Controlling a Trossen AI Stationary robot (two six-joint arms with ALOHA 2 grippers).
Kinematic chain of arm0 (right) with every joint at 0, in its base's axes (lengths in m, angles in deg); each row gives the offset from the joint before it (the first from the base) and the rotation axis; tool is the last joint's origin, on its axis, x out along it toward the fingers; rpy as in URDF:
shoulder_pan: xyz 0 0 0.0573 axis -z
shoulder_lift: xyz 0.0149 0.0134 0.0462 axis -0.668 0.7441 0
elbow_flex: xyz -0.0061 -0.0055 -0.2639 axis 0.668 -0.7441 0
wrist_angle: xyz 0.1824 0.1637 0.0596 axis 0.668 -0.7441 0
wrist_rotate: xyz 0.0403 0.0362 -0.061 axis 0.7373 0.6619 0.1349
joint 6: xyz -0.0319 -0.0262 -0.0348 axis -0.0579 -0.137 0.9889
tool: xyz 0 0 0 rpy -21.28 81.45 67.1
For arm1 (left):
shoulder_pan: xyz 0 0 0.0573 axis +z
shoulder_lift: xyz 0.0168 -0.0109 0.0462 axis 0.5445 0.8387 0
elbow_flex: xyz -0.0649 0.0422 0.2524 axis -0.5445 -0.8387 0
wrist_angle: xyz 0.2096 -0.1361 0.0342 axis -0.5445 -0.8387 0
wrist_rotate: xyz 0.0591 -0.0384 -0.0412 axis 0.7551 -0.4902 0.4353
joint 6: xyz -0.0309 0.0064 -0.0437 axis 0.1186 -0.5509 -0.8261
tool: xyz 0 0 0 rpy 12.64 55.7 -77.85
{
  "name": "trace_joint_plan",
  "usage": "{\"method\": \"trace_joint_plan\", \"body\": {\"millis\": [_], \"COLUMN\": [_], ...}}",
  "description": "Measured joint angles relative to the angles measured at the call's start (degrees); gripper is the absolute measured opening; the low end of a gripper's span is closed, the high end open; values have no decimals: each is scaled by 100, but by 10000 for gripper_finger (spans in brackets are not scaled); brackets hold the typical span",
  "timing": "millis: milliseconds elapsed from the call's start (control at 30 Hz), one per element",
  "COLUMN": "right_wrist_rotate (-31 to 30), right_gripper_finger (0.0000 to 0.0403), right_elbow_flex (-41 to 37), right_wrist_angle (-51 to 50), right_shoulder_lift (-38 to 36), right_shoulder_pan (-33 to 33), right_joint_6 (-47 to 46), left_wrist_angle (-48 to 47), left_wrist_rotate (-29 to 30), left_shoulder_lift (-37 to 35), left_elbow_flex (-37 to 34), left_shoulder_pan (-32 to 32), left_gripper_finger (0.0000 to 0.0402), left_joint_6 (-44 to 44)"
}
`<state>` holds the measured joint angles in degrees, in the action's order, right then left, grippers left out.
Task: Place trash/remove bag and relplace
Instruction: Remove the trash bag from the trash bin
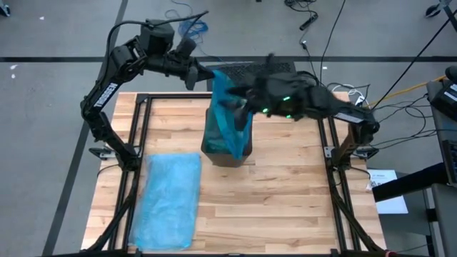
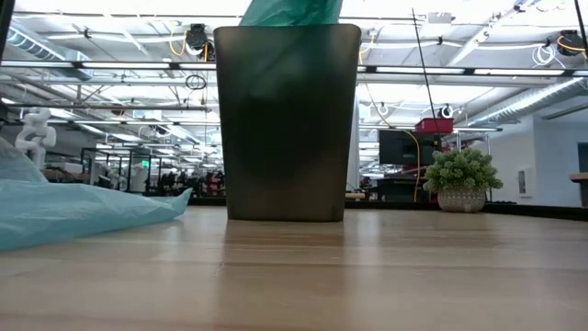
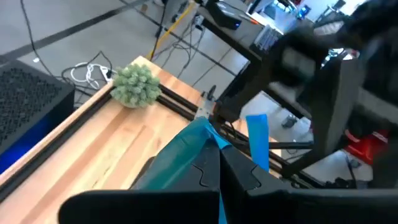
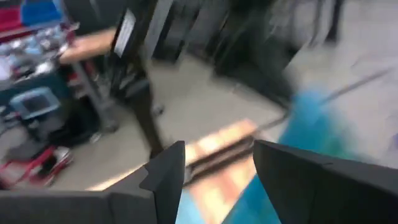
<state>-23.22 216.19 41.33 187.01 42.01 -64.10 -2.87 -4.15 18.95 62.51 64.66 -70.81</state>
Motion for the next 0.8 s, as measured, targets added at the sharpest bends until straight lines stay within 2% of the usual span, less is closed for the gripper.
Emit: {"method": "trace_joint_plan", "body": {"millis": [100,233,333,667,800], "right_wrist_rotate": [-288,-214,464,3135,3363], "right_gripper_finger": [183,183,183,171,131], "right_elbow_flex": [0,-15,-15,-15,-17], "right_wrist_angle": [15,-141,-304,-719,-602], "right_shoulder_lift": [-115,-115,-175,-234,-121], "right_shoulder_pan": [104,291,568,1361,1372], "right_joint_6": [810,1880,2203,1615,1600], "left_wrist_angle": [46,64,73,486,563], "left_wrist_rotate": [-89,-402,-544,-549,-546], "left_shoulder_lift": [0,0,-15,-273,-278], "left_elbow_flex": [0,0,0,-2,-2], "left_shoulder_pan": [-124,-313,-444,-635,-633], "left_gripper_finger": [0,0,0,0,0], "left_joint_6": [162,320,375,403,268]}}
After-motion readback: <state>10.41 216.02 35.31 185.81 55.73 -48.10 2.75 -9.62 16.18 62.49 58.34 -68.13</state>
